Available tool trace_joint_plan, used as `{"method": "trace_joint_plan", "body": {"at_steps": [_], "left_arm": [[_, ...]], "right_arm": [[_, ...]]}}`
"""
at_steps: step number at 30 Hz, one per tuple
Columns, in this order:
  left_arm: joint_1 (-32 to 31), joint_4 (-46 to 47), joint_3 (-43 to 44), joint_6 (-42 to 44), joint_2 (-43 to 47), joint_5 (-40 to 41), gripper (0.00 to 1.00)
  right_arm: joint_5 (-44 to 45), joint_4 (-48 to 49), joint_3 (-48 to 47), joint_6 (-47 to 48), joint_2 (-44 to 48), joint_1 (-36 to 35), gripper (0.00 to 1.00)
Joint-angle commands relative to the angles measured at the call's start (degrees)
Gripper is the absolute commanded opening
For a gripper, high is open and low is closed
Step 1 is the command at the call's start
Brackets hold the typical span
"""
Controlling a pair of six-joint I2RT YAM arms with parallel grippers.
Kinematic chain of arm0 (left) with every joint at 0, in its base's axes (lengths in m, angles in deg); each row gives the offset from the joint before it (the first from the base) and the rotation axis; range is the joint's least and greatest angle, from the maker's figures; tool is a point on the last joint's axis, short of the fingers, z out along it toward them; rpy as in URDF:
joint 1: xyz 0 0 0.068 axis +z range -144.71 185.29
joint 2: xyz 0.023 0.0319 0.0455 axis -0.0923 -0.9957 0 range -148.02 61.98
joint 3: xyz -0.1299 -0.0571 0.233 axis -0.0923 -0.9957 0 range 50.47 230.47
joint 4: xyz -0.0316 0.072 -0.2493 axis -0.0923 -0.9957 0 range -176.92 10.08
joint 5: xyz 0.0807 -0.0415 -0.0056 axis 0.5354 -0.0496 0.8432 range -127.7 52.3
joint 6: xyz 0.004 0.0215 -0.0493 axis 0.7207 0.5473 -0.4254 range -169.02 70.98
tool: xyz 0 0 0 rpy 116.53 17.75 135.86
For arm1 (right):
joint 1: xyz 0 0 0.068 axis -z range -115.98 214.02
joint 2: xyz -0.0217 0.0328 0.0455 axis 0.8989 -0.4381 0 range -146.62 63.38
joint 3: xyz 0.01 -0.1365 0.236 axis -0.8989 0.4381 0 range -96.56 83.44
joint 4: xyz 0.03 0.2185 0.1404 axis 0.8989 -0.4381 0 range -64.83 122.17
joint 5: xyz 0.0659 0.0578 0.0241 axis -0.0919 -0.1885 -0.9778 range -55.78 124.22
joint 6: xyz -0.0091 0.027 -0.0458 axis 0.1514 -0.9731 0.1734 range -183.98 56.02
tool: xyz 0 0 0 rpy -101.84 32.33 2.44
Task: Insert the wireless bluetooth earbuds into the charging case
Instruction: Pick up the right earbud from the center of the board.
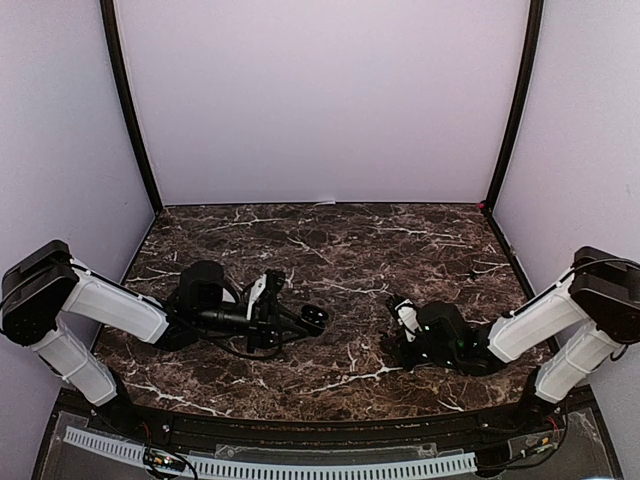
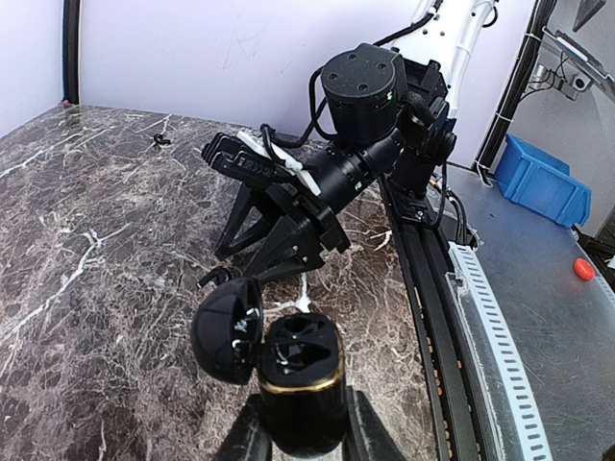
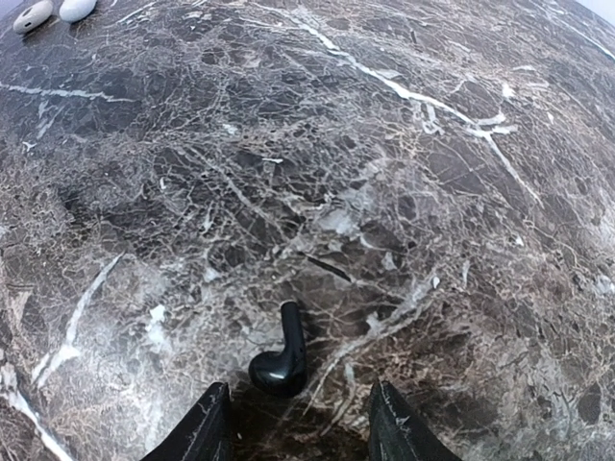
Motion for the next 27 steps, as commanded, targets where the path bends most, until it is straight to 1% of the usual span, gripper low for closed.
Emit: {"method": "trace_joint_plan", "body": {"at_steps": [1, 19, 23, 27], "left_arm": [[-0.21, -0.31, 0.29, 0.27, 1.48, -0.76, 0.10], [-0.21, -0.31, 0.32, 0.37, 1.39, -1.00, 0.11], [-0.21, -0.34, 0.26, 0.38, 1.48, -1.02, 0.11], [-0.21, -0.42, 0.37, 0.38, 1.48, -1.00, 0.11]], "right_arm": [[1.04, -0.09, -1.71, 1.24, -1.71, -1.02, 0.46], [3.27, -2.26, -4.69, 1.95, -6.12, -2.40, 0.27], [4.13, -2.79, -4.44, 1.67, -5.54, -2.52, 0.27], [4.78, -3.14, -3.99, 1.31, -5.03, -2.70, 0.34]]}}
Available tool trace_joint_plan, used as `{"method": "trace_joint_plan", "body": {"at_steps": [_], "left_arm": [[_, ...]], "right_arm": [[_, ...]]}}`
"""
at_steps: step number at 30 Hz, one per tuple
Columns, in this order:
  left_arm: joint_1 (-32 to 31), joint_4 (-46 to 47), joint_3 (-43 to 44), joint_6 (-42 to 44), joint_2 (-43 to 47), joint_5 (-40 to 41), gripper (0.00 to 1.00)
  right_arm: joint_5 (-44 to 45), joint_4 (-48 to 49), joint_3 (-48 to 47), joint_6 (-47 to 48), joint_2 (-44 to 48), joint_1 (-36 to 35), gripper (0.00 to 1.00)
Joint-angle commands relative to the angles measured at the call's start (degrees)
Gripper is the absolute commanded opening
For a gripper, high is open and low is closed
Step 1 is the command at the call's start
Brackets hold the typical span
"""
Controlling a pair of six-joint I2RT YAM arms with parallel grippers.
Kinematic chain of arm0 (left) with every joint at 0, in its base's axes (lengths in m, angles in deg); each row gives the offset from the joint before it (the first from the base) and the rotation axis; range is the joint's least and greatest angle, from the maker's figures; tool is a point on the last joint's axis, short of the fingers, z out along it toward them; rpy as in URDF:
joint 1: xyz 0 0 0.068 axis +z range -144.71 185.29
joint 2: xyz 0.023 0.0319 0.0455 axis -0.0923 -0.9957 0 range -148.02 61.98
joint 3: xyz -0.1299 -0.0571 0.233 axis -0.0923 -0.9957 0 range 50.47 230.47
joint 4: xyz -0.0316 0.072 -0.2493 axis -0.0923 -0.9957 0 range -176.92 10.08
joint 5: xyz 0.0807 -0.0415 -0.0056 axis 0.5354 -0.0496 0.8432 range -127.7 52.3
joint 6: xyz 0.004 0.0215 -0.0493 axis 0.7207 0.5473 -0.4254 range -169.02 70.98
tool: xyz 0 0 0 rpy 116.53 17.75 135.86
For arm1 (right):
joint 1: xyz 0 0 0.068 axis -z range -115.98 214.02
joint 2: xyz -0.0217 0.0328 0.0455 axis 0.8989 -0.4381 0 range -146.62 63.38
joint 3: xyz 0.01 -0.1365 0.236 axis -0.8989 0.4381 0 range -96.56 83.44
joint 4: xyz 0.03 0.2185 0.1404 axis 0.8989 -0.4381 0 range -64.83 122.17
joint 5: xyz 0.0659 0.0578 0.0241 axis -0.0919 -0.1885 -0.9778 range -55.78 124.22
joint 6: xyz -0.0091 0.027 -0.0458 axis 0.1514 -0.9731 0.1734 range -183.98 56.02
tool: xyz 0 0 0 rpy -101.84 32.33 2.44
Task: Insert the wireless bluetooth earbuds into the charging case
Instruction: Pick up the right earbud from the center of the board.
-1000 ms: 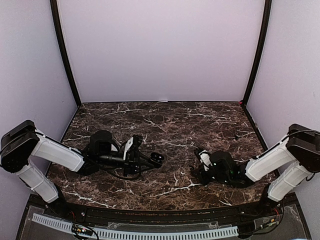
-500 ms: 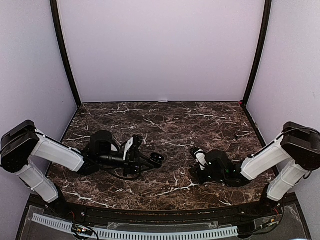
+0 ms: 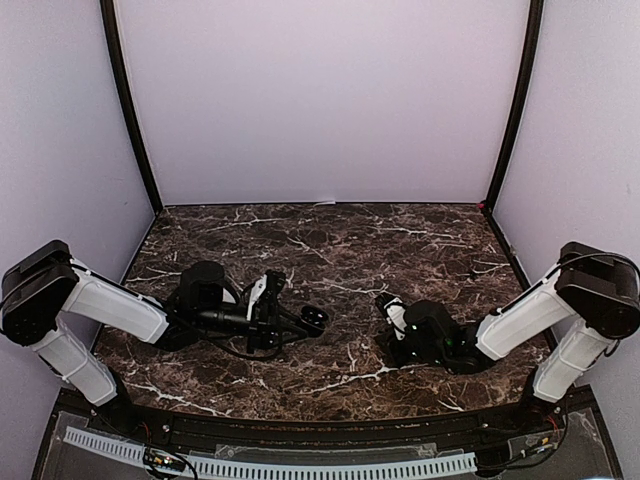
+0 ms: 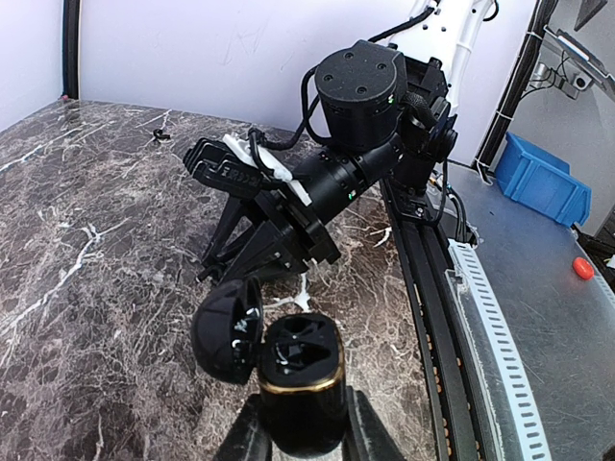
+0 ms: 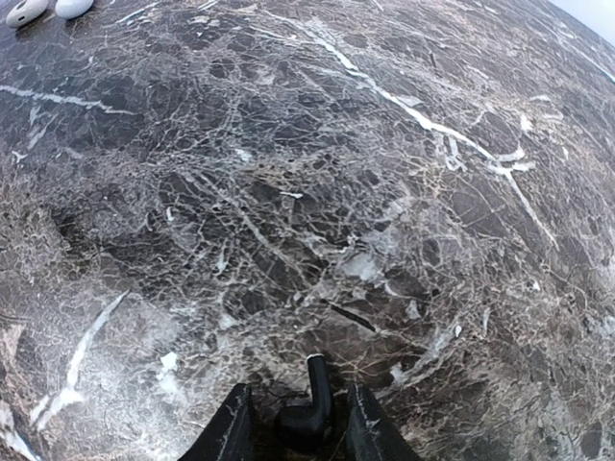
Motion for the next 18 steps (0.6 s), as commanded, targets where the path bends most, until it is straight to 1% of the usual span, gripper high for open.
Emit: {"method": "trace_joint_plan", "body": {"at_steps": [1, 8, 18], "left_arm": [[-0.21, 0.22, 0.39, 0.38, 1.48, -0.95, 0.11], [-0.22, 0.13, 0.41, 0.37, 1.48, -0.94, 0.11], [-0.21, 0.09, 0.34, 0.41, 1.57, -0.99, 0.11]], "right_arm": [[1.25, -2.95, 0.71, -0.20, -0.06, -0.82, 0.34], [1.87, -3.21, 1.06, -0.56, -0.07, -0.97, 0.31], [2.25, -3.41, 0.74, -0.38, -0.10, -1.06, 0.23]]}}
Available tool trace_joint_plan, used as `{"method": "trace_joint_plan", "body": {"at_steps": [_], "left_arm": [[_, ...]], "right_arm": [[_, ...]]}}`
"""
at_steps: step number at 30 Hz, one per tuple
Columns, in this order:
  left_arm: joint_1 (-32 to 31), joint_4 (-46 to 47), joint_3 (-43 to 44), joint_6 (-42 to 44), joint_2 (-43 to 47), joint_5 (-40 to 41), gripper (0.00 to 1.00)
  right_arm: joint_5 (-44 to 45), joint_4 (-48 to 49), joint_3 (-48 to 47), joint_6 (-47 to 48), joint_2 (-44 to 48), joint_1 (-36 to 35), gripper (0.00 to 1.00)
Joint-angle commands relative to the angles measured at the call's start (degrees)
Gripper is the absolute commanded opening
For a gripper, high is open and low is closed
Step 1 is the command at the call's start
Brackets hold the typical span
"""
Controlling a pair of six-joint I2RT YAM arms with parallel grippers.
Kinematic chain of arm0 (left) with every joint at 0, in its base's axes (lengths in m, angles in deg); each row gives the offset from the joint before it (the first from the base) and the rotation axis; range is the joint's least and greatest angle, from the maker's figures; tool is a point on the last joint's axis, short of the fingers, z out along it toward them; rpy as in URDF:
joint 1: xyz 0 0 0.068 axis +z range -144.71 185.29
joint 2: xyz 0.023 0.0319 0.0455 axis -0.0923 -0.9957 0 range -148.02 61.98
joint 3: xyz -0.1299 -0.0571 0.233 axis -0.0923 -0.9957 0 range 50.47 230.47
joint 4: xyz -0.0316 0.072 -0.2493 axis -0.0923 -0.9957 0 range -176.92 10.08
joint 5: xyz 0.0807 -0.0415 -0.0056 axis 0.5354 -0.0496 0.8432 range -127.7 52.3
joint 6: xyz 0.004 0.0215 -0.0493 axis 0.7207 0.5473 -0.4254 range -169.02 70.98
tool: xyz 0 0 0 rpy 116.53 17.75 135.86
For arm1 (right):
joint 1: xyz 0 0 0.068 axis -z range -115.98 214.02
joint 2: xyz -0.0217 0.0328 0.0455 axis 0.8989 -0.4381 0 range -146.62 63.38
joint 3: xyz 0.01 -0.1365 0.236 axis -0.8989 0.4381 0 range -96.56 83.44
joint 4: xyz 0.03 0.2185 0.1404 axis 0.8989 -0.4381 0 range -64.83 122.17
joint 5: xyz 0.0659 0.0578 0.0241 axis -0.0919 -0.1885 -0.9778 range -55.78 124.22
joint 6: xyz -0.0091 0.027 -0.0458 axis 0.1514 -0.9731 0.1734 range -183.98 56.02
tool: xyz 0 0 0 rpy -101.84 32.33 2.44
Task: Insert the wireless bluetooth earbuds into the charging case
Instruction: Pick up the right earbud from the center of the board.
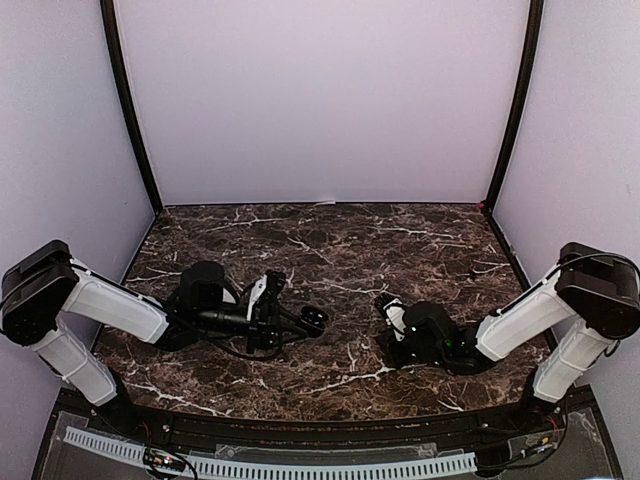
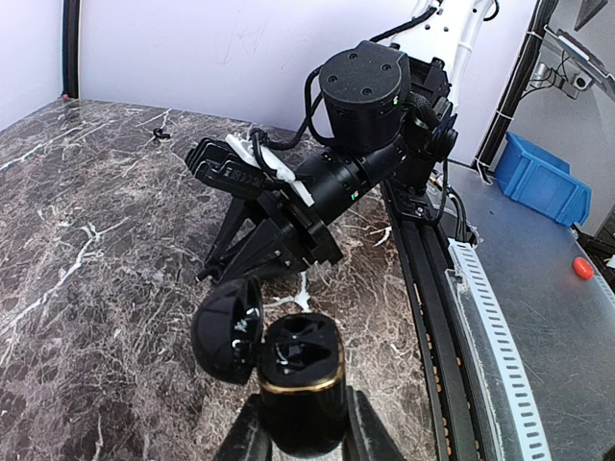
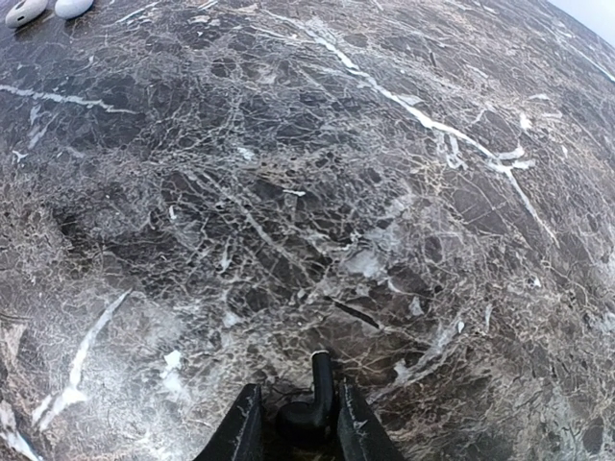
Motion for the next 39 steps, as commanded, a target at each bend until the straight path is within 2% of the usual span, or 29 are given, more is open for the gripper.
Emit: {"method": "trace_joint_plan", "body": {"at_steps": [1, 14, 23, 36, 39], "left_arm": [[-0.21, 0.19, 0.34, 0.38, 1.57, -1.04, 0.11], [-0.21, 0.18, 0.32, 0.55, 1.57, -0.92, 0.11], [-0.19, 0.27, 0.28, 0.64, 1.48, -0.87, 0.11], [-0.21, 3.49, -1.55, 2.06, 2.20, -0.95, 0.09], [-0.22, 9.16, -4.61, 3.76, 3.01, -0.78, 0.07]], "right_arm": [[1.24, -3.15, 0.76, -0.09, -0.17, -0.40, 0.22], [1.46, -4.28, 0.69, -0.17, 3.37, -0.49, 0.12], [1.26, -5.79, 1.23, 0.35, 7.52, -0.62, 0.12], [-10.36, -9.81, -0.29, 8.69, 22.45, -5.83, 0.12], [-12.26, -12.93, -2.33, 9.35, 24.87, -7.67, 0.12]]}}
